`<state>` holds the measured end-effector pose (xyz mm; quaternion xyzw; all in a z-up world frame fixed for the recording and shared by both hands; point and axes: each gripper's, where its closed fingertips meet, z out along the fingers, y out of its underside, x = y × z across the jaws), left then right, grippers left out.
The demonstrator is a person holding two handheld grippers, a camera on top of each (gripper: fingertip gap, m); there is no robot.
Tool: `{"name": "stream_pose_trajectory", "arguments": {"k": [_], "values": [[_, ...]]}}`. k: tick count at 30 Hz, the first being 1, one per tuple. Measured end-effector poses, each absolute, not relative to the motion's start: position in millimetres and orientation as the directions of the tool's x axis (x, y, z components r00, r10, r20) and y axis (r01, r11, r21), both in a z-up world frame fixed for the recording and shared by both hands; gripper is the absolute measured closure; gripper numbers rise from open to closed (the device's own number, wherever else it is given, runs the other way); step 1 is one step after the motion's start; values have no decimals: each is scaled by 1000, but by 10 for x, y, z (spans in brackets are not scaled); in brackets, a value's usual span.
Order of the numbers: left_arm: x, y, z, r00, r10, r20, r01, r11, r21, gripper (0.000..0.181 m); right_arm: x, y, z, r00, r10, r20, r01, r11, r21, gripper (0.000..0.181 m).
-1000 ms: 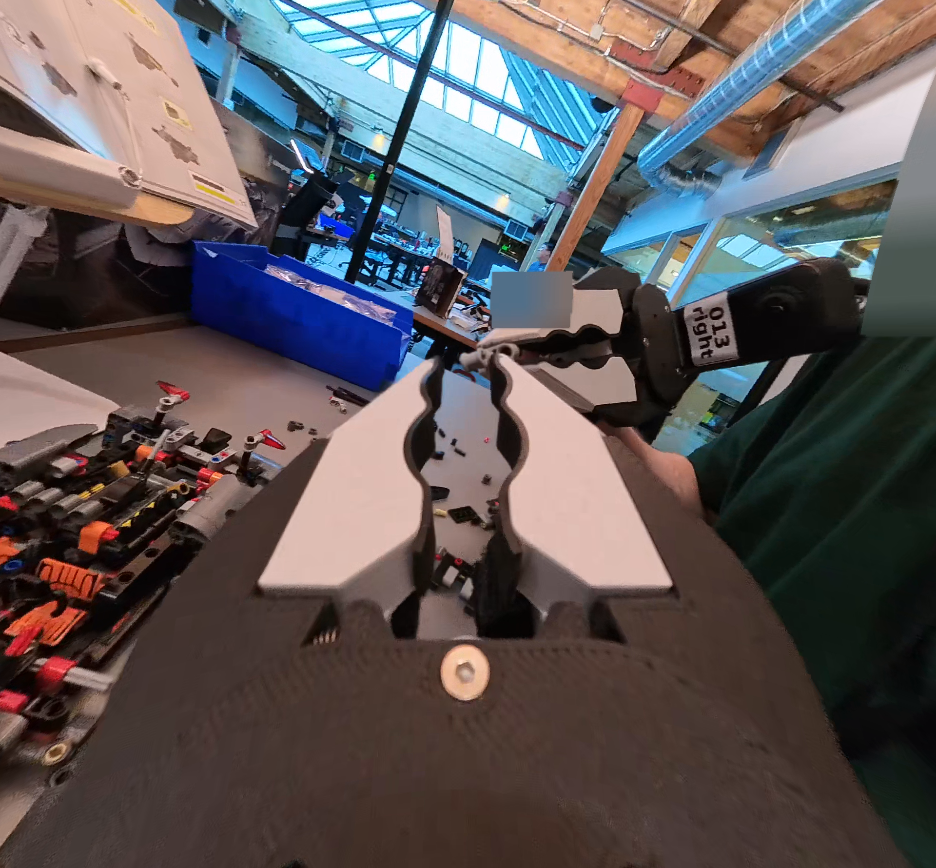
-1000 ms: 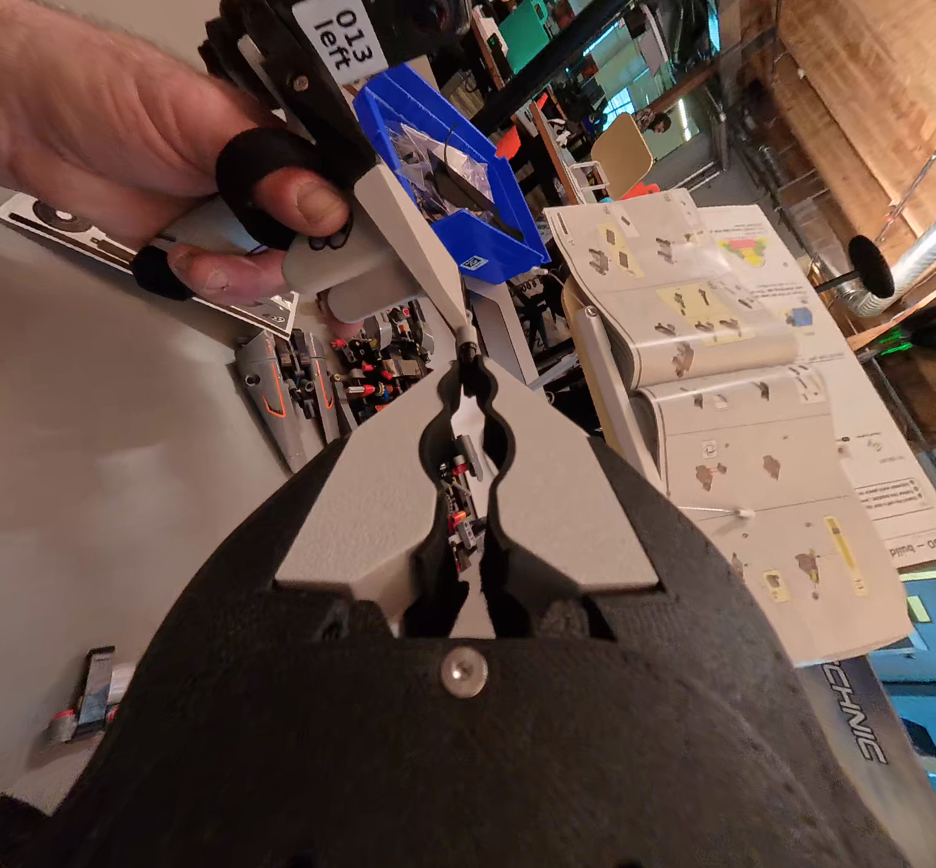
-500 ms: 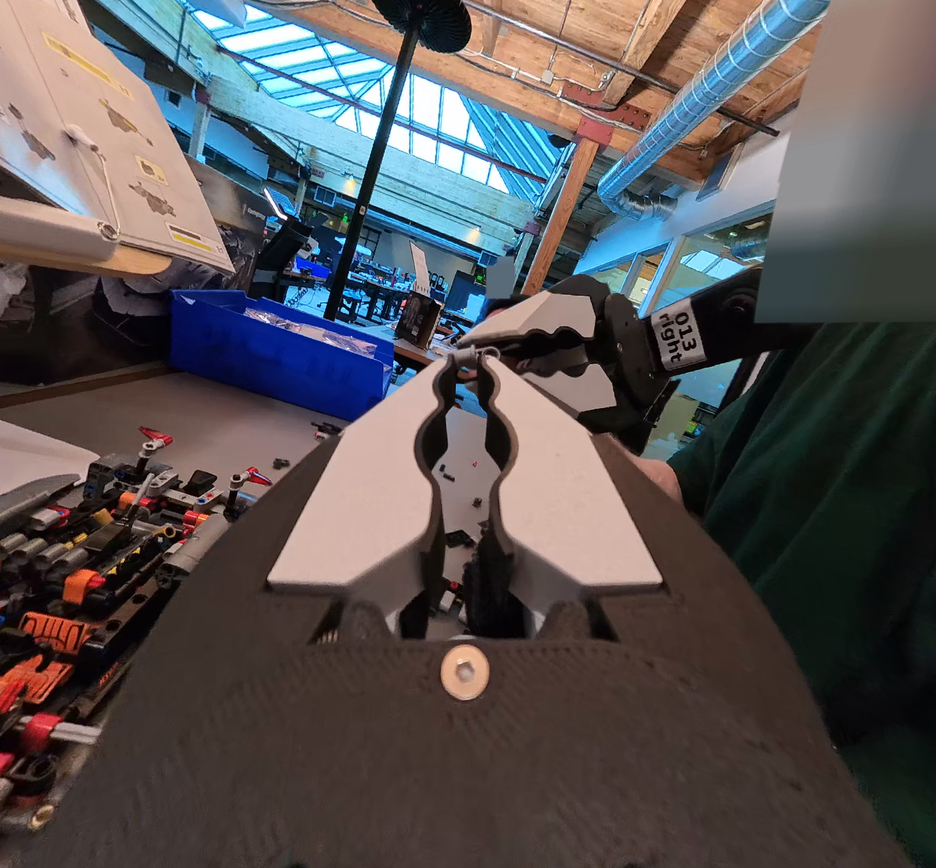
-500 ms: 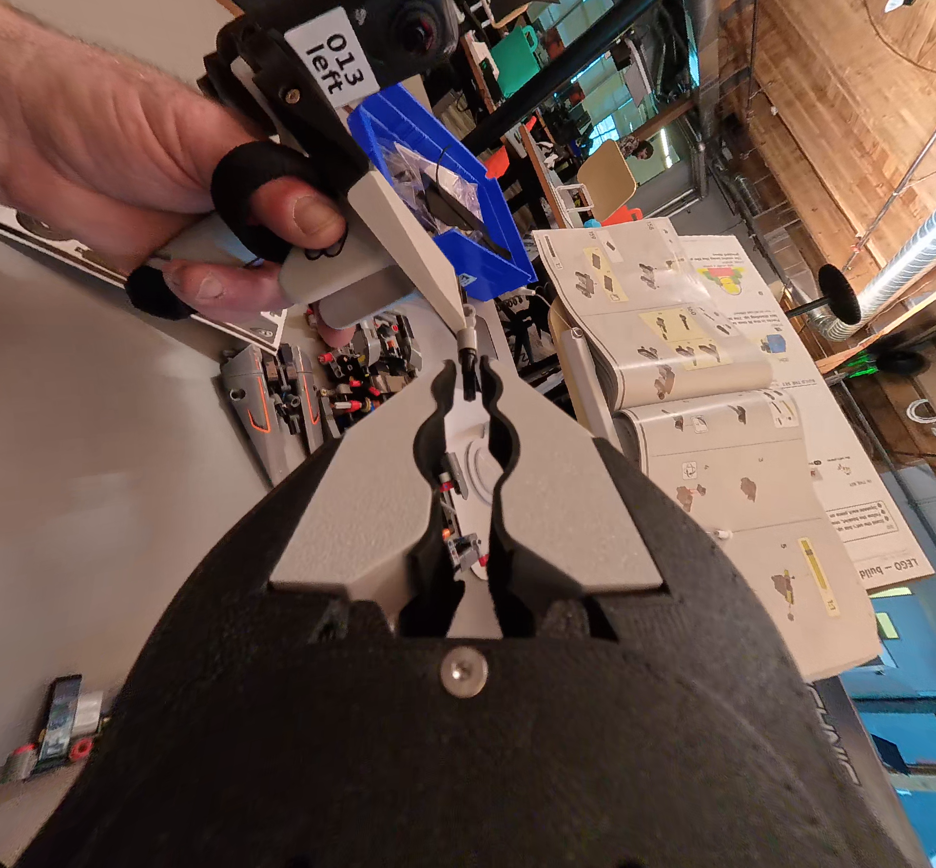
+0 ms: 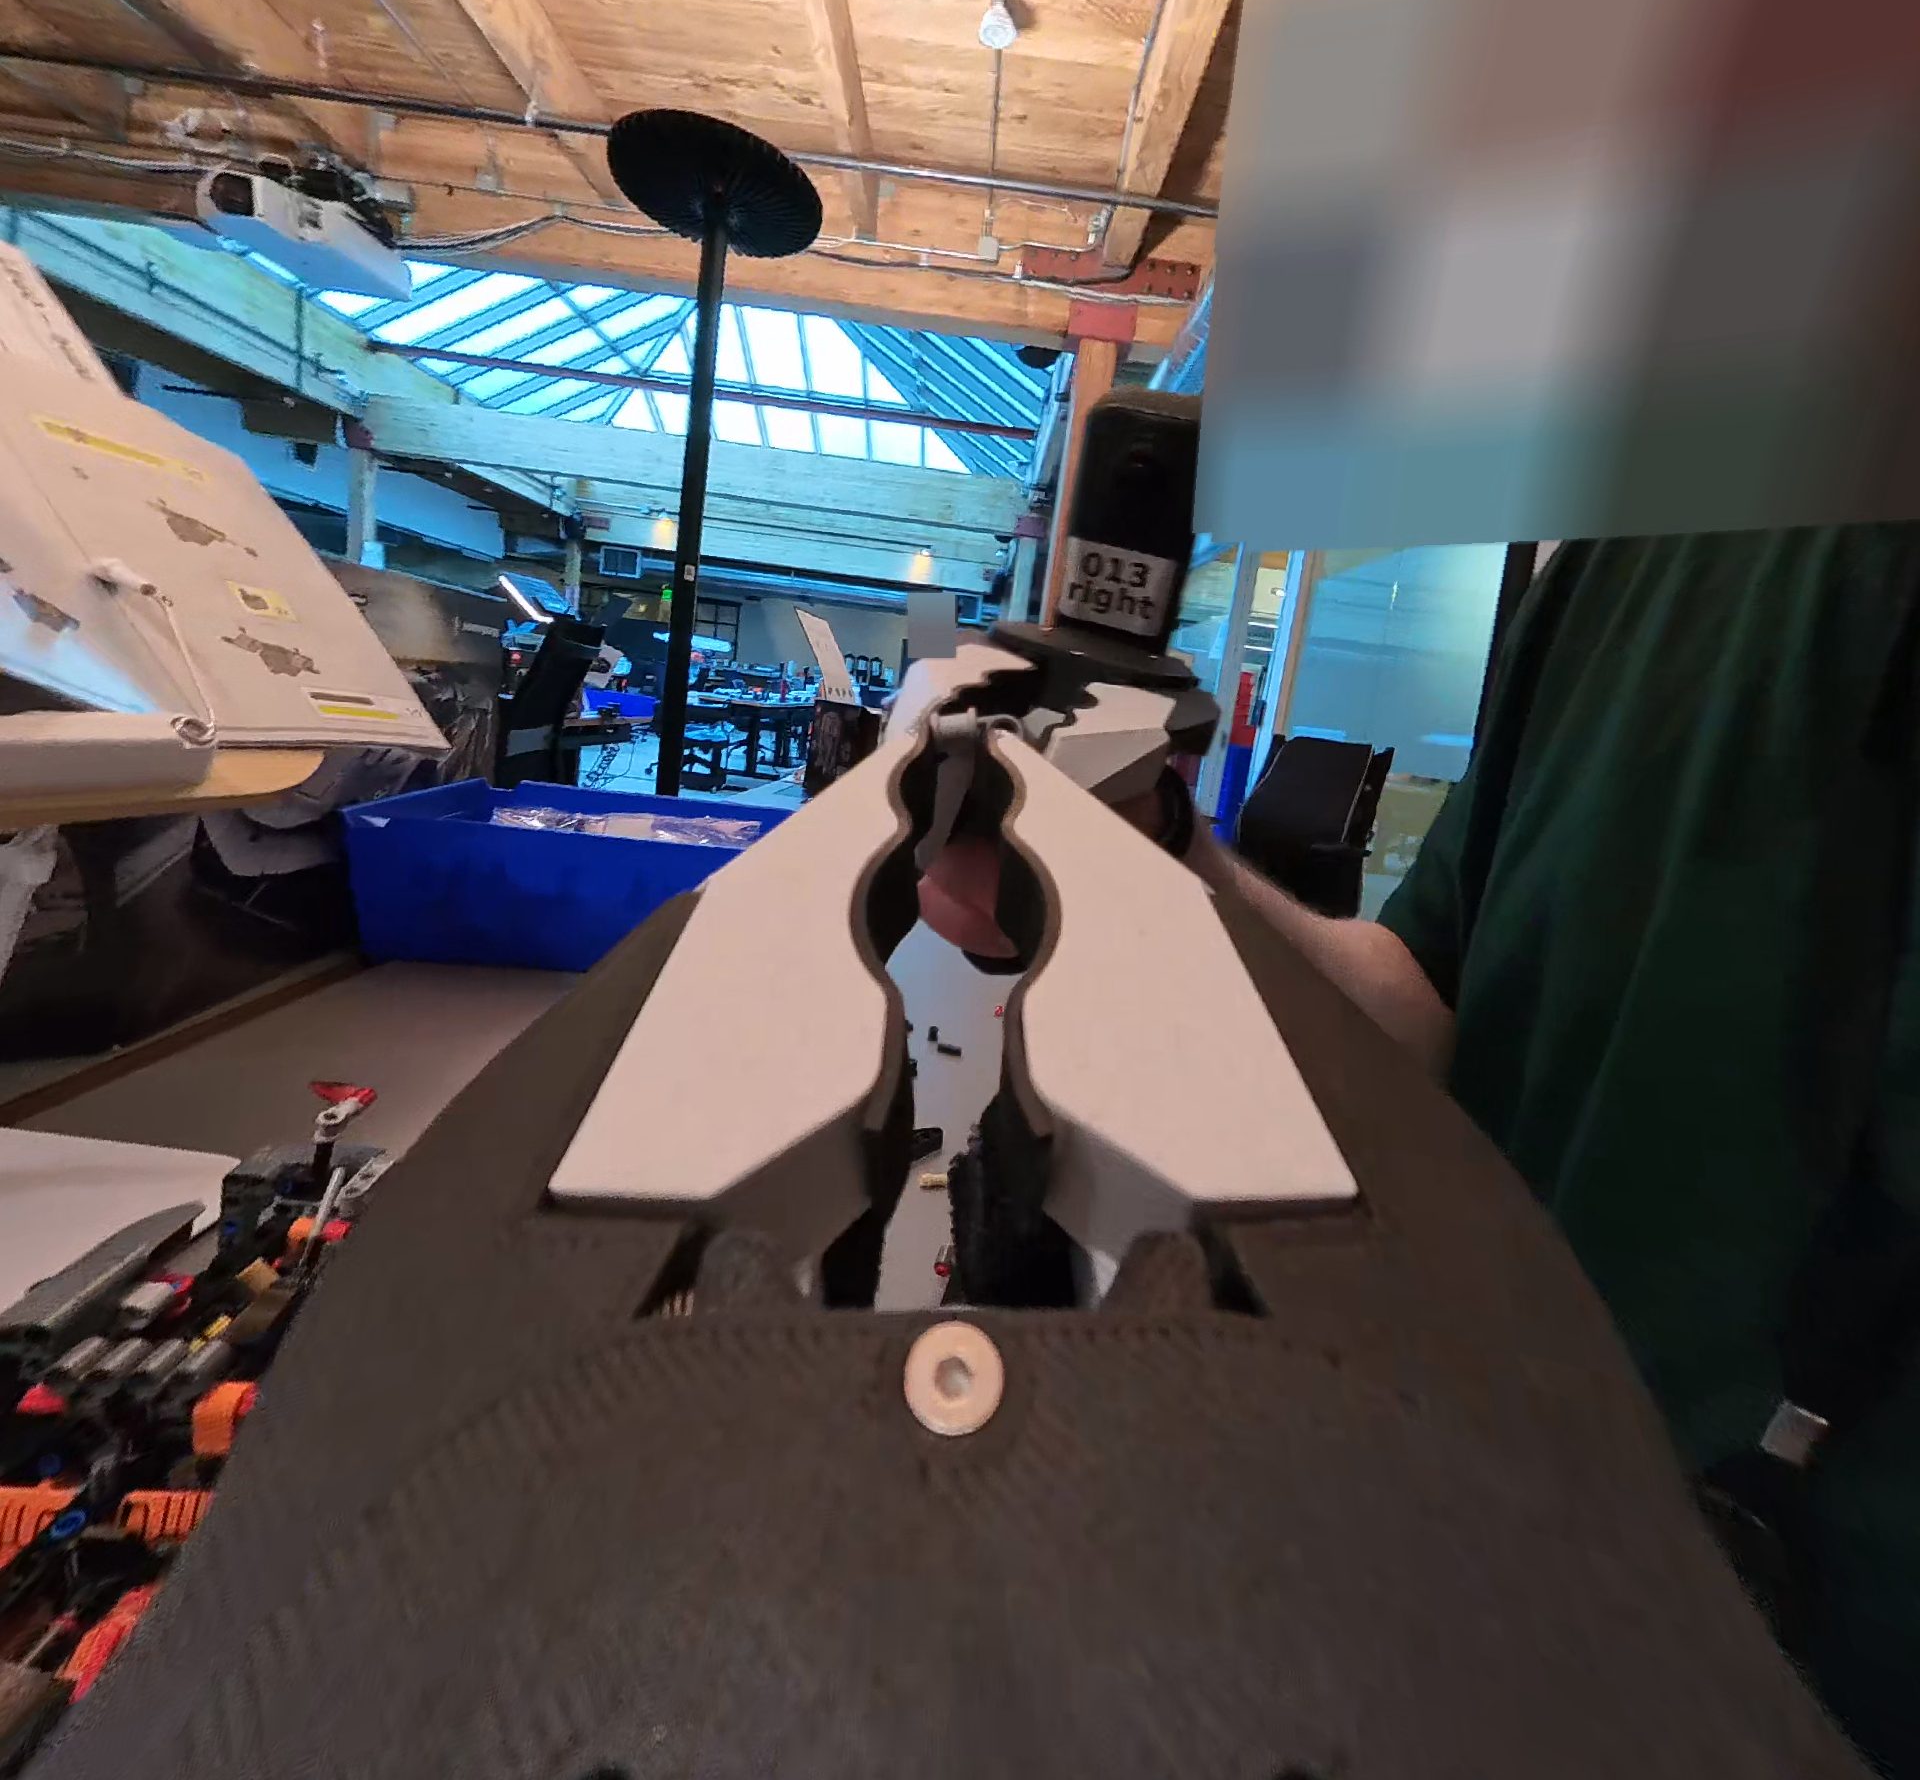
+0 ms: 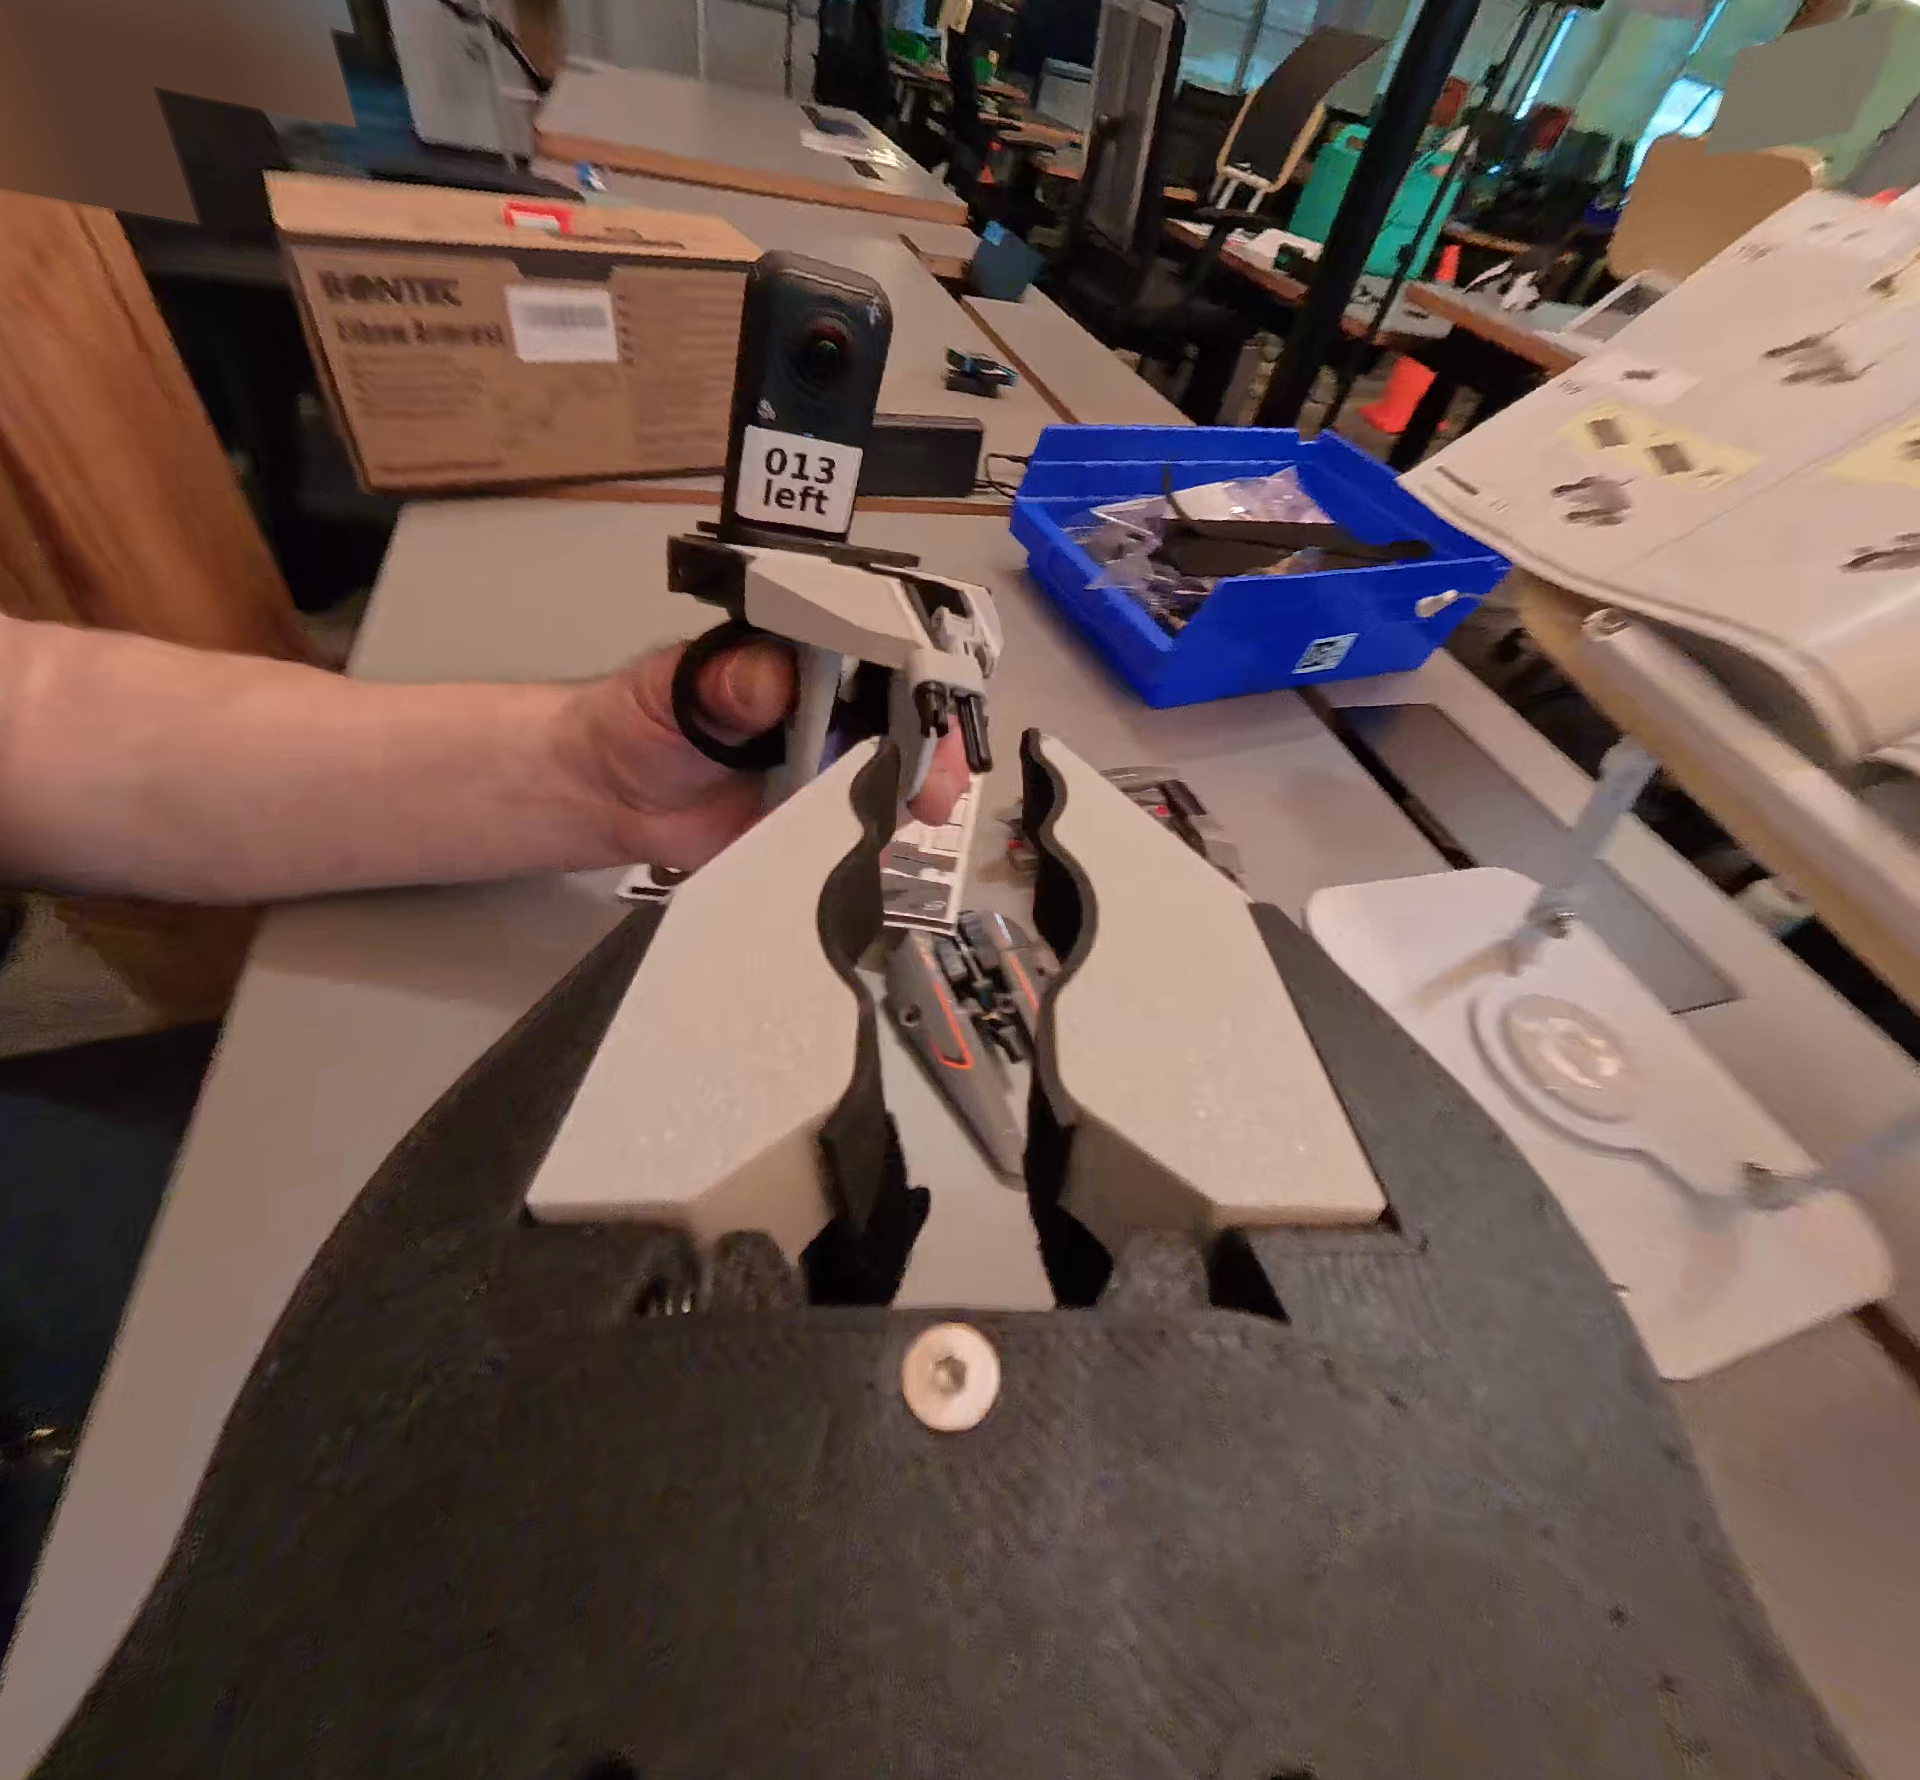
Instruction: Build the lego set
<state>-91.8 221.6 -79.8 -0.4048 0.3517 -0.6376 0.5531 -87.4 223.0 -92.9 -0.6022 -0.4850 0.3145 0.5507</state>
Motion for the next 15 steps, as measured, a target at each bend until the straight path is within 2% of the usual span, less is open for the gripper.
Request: {"name": "stream_pose_trajectory", "arguments": {"k": [2,3,7,11,15], "values": [[-900,2175,-794,-70,-992,105,414,-125,-902,176,-903,2185,-937,287,954,88,211,26,-977,163],[-897,2167,-793,-67,-993,97,416,-116,-902,176,-916,2156,-936,262,963,63,199,10,-980,170],[-891,2162,-798,-72,-993,96,415,-117,-902,176,-915,2134,-932,238,971,30,177,-13,-984,172],[-878,2193,-812,-62,-991,114,410,-130,-903,175,-899,2164,-934,275,958,81,194,27,-981,173],[-868,2239,-825,-51,-987,150,404,-158,-901,173,-877,2223,-956,338,914,224,276,131,-952,173]]}}
